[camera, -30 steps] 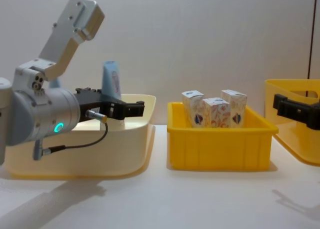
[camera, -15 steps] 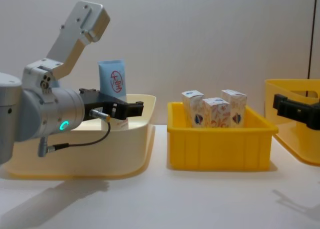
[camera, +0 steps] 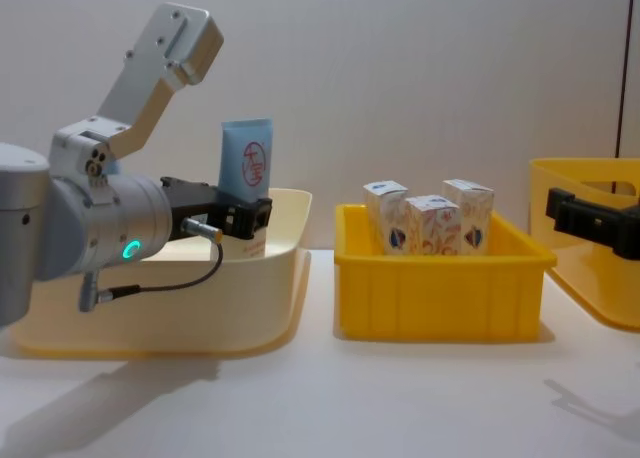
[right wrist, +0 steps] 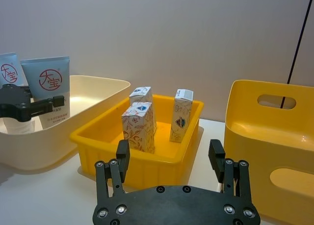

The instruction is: Bimanual collaborative sorting of washing and personal care products

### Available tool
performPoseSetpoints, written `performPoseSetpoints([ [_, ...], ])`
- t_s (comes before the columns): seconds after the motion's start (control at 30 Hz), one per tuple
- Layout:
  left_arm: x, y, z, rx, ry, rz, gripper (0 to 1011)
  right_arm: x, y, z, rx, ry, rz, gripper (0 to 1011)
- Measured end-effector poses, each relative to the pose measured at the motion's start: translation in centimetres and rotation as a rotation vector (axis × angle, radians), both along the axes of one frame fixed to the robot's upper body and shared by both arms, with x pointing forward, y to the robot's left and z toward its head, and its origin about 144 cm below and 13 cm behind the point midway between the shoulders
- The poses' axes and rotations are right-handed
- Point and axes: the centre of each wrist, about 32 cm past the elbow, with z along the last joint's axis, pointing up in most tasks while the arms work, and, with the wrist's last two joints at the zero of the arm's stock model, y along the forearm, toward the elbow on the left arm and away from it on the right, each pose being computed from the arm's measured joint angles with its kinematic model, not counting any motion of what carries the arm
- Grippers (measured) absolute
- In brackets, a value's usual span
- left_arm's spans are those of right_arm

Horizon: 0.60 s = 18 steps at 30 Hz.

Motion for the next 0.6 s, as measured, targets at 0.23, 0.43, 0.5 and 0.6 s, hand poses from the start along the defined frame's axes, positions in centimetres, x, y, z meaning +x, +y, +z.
performPoseSetpoints([
  [0.23, 0.04, -0.02, 0.00, 0.001, 0.000, -0.001, 311, 0.00, 0.00, 0.00, 0.000, 0.000, 0.000, 1001],
  [0.43, -0.08, 0.20, 0.03, 0.001, -0.004, -0.004, 290, 0.00, 0.00, 0.00, 0.000, 0.000, 0.000, 1001],
  [0.5, -0.16, 0.34, 0.07, 0.001, -0.009, -0.007, 290, 0.00, 0.00, 0.00, 0.000, 0.000, 0.000, 1001],
  [0.6, -0.32, 0.65, 0.27, 0.000, -0.024, -0.014, 289, 0.00, 0.00, 0.00, 0.000, 0.000, 0.000, 1001],
])
